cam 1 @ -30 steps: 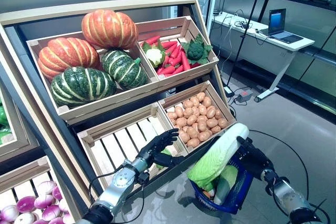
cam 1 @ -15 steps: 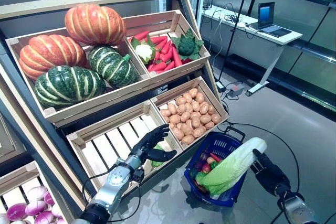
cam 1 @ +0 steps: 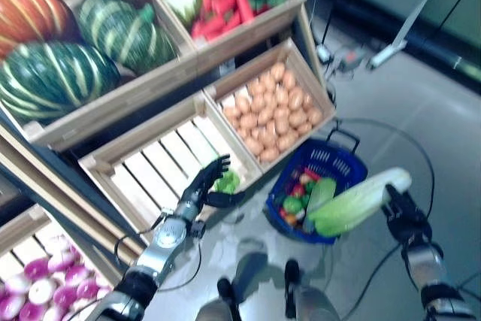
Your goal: Put vegetables into the basket
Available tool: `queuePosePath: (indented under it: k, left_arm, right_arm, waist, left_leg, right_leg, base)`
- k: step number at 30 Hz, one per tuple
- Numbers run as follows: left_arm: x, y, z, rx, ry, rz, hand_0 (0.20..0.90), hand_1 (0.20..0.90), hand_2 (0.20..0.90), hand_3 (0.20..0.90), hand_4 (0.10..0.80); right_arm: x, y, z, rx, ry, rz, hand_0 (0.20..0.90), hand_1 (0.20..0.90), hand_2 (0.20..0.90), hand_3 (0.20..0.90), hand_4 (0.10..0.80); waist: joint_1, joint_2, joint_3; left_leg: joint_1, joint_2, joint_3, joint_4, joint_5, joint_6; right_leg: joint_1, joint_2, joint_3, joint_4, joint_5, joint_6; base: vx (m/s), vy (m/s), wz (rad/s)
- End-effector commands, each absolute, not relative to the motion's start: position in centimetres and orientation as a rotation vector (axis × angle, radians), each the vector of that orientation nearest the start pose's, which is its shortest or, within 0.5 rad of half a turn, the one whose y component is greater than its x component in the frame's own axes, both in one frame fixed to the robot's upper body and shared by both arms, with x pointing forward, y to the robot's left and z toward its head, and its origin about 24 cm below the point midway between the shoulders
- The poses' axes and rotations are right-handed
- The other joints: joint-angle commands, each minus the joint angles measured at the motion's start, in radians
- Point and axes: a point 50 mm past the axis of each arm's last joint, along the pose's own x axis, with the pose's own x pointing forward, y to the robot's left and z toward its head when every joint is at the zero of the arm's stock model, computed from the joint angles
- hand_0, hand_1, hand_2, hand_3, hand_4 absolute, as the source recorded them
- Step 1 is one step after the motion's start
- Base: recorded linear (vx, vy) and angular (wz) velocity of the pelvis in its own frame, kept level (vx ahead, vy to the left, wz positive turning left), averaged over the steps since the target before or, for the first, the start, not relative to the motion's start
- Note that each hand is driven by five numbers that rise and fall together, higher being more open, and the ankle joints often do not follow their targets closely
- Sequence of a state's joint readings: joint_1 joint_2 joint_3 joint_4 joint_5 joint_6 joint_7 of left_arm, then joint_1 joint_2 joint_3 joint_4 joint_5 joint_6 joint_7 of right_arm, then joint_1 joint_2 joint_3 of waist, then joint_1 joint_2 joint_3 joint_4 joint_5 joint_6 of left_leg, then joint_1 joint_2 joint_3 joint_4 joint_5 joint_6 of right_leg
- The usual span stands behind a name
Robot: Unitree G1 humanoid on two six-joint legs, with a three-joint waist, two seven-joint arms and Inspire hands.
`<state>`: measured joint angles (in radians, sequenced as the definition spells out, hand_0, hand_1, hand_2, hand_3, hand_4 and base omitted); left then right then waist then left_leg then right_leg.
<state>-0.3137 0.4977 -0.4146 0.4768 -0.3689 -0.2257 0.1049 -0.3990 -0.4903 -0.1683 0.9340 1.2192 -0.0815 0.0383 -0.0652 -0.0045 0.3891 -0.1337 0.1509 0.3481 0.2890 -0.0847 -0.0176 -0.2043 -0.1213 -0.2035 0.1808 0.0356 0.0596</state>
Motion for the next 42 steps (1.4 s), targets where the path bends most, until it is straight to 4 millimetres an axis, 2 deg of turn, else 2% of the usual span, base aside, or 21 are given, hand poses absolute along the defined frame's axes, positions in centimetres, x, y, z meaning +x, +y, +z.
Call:
queuePosePath:
  k: [1, 5, 7, 12, 13, 17, 24, 25, 26, 30, 37, 42]
  left_arm:
    - [31.4, 18.1, 8.3, 0.188, -0.248, -0.050, 0.900, 0.900, 0.900, 0.900, 0.800]
    - [31.8, 18.3, 9.6, 0.203, -0.322, 0.023, 0.900, 0.900, 0.900, 0.900, 0.800]
    - [31.9, 18.5, 10.0, 0.212, -0.346, 0.041, 0.900, 0.900, 0.900, 0.900, 0.800]
    - [32.5, 18.8, 12.0, 0.204, -0.423, 0.100, 0.900, 0.900, 0.900, 0.900, 0.800]
    - [32.6, 18.9, 12.1, 0.201, -0.429, 0.105, 0.900, 0.900, 0.900, 0.900, 0.800]
    - [32.4, 19.6, 15.3, 0.188, -0.585, 0.200, 0.900, 0.900, 0.900, 0.900, 0.800]
    - [32.9, 20.0, 17.9, 0.255, -0.676, 0.211, 0.900, 0.900, 0.900, 0.900, 0.800]
    - [33.1, 20.0, 18.4, 0.271, -0.686, 0.218, 0.900, 0.900, 0.900, 0.900, 0.800]
    - [33.2, 20.2, 19.0, 0.290, -0.699, 0.229, 0.900, 0.900, 0.900, 0.900, 0.800]
    - [33.8, 21.0, 20.3, 0.398, -0.733, 0.287, 0.900, 0.900, 0.900, 0.900, 0.800]
    - [35.3, 24.1, 22.9, 0.739, -0.752, 0.514, 0.900, 0.900, 0.900, 0.900, 0.800]
    - [35.7, 26.4, 24.4, 0.928, -0.711, 0.623, 0.900, 0.900, 0.900, 0.900, 0.800]
  right_arm:
    - [29.9, -37.2, 8.3, 0.572, -0.166, -0.627, 0.300, 0.300, 0.300, 0.300, 0.400]
    - [30.5, -38.1, 10.6, 0.534, -0.222, -0.645, 0.300, 0.300, 0.300, 0.300, 0.400]
    - [30.8, -38.2, 11.4, 0.519, -0.244, -0.647, 0.300, 0.300, 0.300, 0.300, 0.400]
    - [32.3, -37.7, 14.3, 0.322, -0.243, -0.627, 0.300, 0.300, 0.300, 0.300, 0.400]
    - [32.4, -37.6, 14.5, 0.302, -0.239, -0.621, 0.300, 0.300, 0.300, 0.300, 0.400]
    - [33.2, -37.4, 16.8, 0.089, -0.198, -0.603, 0.300, 0.300, 0.300, 0.300, 0.400]
    - [34.1, -37.3, 18.1, 0.092, -0.179, -0.541, 0.300, 0.300, 0.300, 0.300, 0.400]
    - [34.3, -37.2, 18.4, 0.085, -0.170, -0.529, 0.726, 0.726, 0.726, 0.726, 0.684]
    - [34.5, -37.1, 18.5, 0.085, -0.157, -0.517, 0.900, 0.900, 0.900, 0.900, 0.800]
    - [35.1, -36.7, 18.8, 0.080, -0.118, -0.491, 0.900, 0.900, 0.900, 0.900, 0.800]
    - [36.2, -35.5, 20.1, 0.112, -0.142, -0.393, 0.900, 0.900, 0.900, 0.900, 0.800]
    - [35.9, -35.9, 20.3, 0.123, -0.147, -0.372, 0.900, 0.900, 0.900, 0.900, 0.800]
  waist:
    - [0.025, 0.004, 0.005]
    - [0.034, 0.018, 0.038]
    - [0.035, 0.026, 0.048]
    - [0.034, 0.047, 0.083]
    - [0.033, 0.048, 0.084]
    - [0.026, 0.067, 0.111]
    - [0.031, 0.076, 0.125]
    - [0.031, 0.078, 0.126]
    - [0.030, 0.080, 0.129]
    - [0.026, 0.089, 0.130]
    - [0.010, 0.097, 0.131]
    - [-0.006, 0.098, 0.131]
  left_leg:
    - [-0.127, 0.026, -0.101, 0.291, -0.168, 0.005]
    - [-0.238, 0.022, -0.141, 0.446, -0.232, 0.024]
    - [-0.277, 0.017, -0.152, 0.503, -0.253, 0.025]
    - [-0.358, 0.004, -0.169, 0.618, -0.276, 0.025]
    - [-0.364, 0.003, -0.169, 0.623, -0.279, 0.025]
    - [-0.450, -0.010, -0.174, 0.712, -0.304, 0.027]
    - [-0.528, -0.016, -0.187, 0.792, -0.349, 0.039]
    - [-0.546, -0.017, -0.191, 0.806, -0.354, 0.039]
    - [-0.564, -0.018, -0.194, 0.816, -0.354, 0.041]
    - [-0.606, -0.020, -0.194, 0.831, -0.352, 0.039]
    - [-0.642, -0.014, -0.186, 0.814, -0.325, 0.028]
    - [-0.646, 0.001, -0.172, 0.809, -0.321, 0.026]
  right_leg:
    - [-0.049, -0.075, -0.048, 0.319, -0.182, -0.025]
    - [-0.144, -0.118, -0.046, 0.478, -0.234, -0.040]
    - [-0.182, -0.132, -0.042, 0.540, -0.254, -0.043]
    - [-0.275, -0.162, -0.020, 0.666, -0.293, -0.045]
    - [-0.282, -0.164, -0.018, 0.672, -0.295, -0.045]
    - [-0.384, -0.178, 0.010, 0.769, -0.325, -0.054]
    - [-0.473, -0.187, 0.026, 0.851, -0.349, -0.061]
    - [-0.493, -0.186, 0.031, 0.866, -0.353, -0.062]
    - [-0.513, -0.185, 0.035, 0.878, -0.354, -0.064]
    - [-0.565, -0.181, 0.045, 0.902, -0.356, -0.065]
    - [-0.620, -0.168, 0.065, 0.901, -0.336, -0.055]
    - [-0.637, -0.163, 0.078, 0.905, -0.336, -0.051]
  base:
    - [-0.112, -0.057, 0.09]
    - [-0.090, -0.056, 0.17]
    - [-0.038, -0.037, 0.29]
    - [-0.020, -0.001, 0.16]
    - [-0.023, 0.013, 0.09]
    - [-0.038, 0.028, 0.14]
    - [-0.023, -0.009, 0.09]
    - [-0.012, -0.002, 0.06]
    - [-0.021, 0.012, 0.07]
    - [-0.016, 0.040, 0.03]
    - [-0.018, 0.050, -0.01]
    - [-0.011, 0.070, -0.02]
